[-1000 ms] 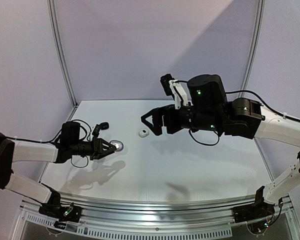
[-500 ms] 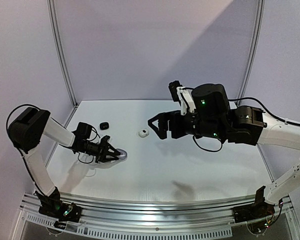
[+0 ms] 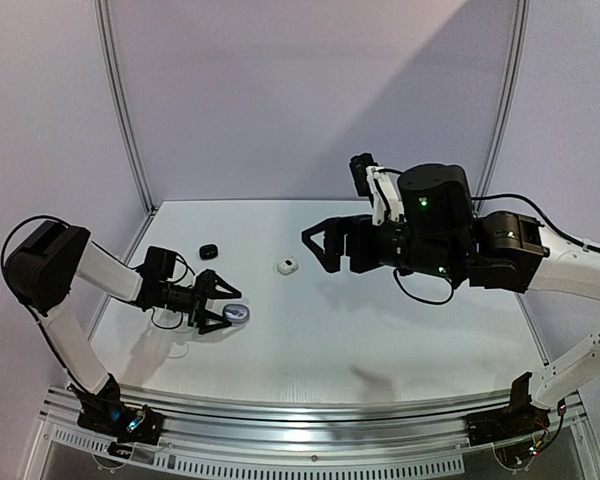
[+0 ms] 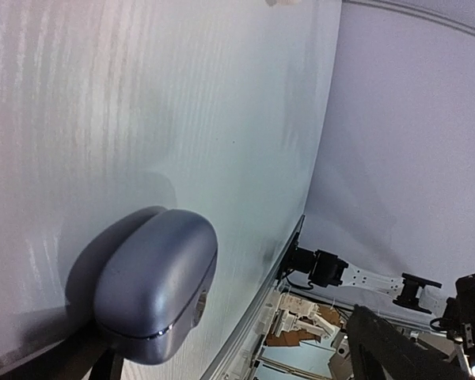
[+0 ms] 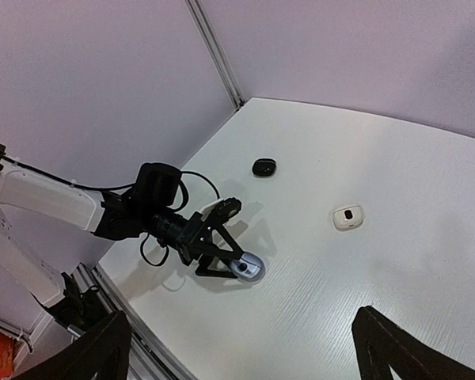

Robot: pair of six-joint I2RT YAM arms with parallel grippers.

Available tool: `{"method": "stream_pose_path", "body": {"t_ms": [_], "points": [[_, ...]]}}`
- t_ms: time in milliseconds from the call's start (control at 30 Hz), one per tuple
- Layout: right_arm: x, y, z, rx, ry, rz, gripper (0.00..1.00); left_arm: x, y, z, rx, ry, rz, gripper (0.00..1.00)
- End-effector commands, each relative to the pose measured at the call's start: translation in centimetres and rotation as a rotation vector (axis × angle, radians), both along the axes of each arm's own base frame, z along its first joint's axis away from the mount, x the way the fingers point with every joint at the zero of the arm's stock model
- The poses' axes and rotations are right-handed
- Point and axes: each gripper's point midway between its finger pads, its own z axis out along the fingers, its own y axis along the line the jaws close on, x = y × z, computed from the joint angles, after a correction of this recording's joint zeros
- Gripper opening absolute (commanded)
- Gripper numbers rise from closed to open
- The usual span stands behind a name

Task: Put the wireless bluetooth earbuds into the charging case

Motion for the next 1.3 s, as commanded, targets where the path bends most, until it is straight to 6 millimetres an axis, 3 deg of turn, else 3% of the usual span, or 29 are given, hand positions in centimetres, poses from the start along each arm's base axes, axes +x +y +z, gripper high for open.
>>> {"method": "stream_pose_path", "body": {"t_ms": [0,67,200,333,433,467,533,600,667,733,800,867,1100,1167,1267], "points": [[0.8,-2.7,-0.5,-0.012,0.027,-0.132,0.99,-1.4,1.5,-2.2,0.106,0.114,0.066,0.99],[1.8,-5.4,-2.2,-0.053,0.085,-0.247,0.99,-1.6,1.9,-1.4,0.135,0.113,0.075,0.99],[3.5,-11.8,-7.6,-0.021,0.342,-0.466,0.99,-1.7,3.5,1.1,0.274,0.085,0.098,0.99],[4.5,-16.9,-9.7,0.128,0.425,-0.586,0.99,-1.0,6.4,5.6,0.474,-0.027,0.151,0.99],[4.7,-19.6,-12.0,0.189,0.534,-0.608,0.99,0.4,7.9,9.8,0.569,-0.164,0.182,0.99],[4.6,-20.6,-13.0,0.183,0.577,-0.615,0.99,0.5,8.3,10.4,0.591,-0.195,0.191,0.99],[4.9,-22.6,-14.8,0.125,0.629,-0.661,0.99,0.4,8.4,10.1,0.58,-0.236,0.199,0.99],[5.4,-23.6,-15.9,0.003,0.628,-0.687,0.99,-0.5,8.6,8.0,0.577,-0.188,0.198,0.99],[6.2,-24.0,-16.5,-0.095,0.629,-0.686,0.99,-2.0,9.1,5.9,0.602,-0.105,0.185,0.99],[7.0,-24.3,-18.1,-0.144,0.682,-0.682,0.99,-3.0,9.6,5.6,0.629,-0.093,0.187,0.99],[8.1,-25.4,-19.3,-0.167,0.72,-0.695,0.99,-3.0,10.6,6.7,0.665,-0.157,0.221,0.99],[9.2,-27.9,-20.2,-0.191,0.729,-0.763,0.99,-2.6,11.7,8.7,0.704,-0.278,0.256,0.99],[10.8,-34.0,-21.7,-0.318,0.629,-0.948,0.99,-1.7,15.8,16.1,0.891,-0.871,0.404,0.99],[11.3,-35.1,-21.2,-0.328,0.561,-1.003,0.99,-1.2,17.1,16.6,0.928,-0.944,0.483,0.99],[11.5,-36.3,-20.3,-0.348,0.499,-1.056,0.99,-0.3,19.5,14.5,0.988,-0.877,0.573,0.99]]}}
